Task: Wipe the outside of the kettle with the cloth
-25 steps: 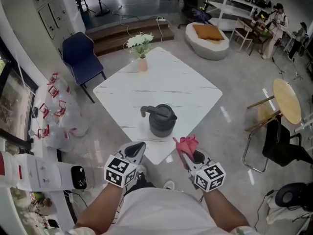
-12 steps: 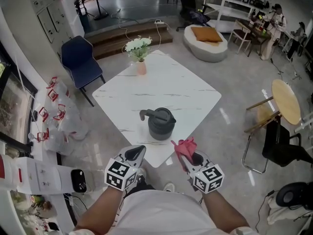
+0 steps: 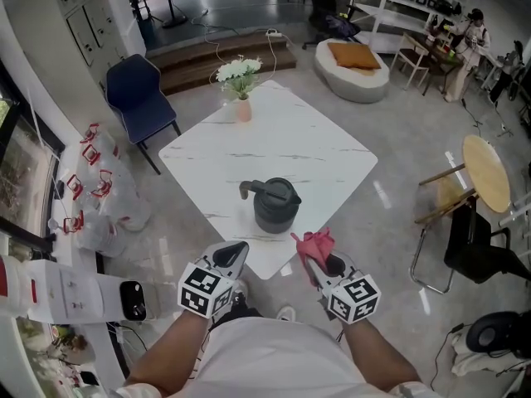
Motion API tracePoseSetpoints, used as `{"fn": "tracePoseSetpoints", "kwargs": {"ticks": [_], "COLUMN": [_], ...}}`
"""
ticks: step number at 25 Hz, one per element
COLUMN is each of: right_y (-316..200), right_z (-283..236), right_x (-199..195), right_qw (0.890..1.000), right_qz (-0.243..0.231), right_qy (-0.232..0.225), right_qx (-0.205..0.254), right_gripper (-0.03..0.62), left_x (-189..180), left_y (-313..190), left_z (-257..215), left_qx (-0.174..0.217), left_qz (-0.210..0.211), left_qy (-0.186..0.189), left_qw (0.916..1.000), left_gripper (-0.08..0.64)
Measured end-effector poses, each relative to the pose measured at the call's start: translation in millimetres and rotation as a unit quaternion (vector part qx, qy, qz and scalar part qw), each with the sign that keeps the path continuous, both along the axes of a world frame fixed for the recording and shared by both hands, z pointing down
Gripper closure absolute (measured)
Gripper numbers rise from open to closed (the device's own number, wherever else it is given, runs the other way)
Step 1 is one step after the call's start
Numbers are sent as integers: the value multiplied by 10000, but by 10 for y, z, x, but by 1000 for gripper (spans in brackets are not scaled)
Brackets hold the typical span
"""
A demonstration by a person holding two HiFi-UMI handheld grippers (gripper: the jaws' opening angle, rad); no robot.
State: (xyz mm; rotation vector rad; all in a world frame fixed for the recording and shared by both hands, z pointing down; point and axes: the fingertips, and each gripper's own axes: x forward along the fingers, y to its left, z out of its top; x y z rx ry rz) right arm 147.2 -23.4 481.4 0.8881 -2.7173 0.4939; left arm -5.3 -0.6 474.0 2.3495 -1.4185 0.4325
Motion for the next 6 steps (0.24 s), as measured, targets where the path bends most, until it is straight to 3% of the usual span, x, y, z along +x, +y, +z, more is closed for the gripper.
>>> {"fn": "tracePoseSetpoints", "kwargs": {"ticks": [6], "right_y": [-8], "right_z": [-26], "right_x": [-34], "right_qw": [10000], "right_qz": [-38], "right_qy": [33], "right_qx": [2], "right_gripper": [488], "left_x": [-23], "left_y": [-9], "left_z": [-11], "left_qx": [-9], "left_qz": [9], "left_qy": [-10], "left_qw": [10000], "left_gripper": [560]}}
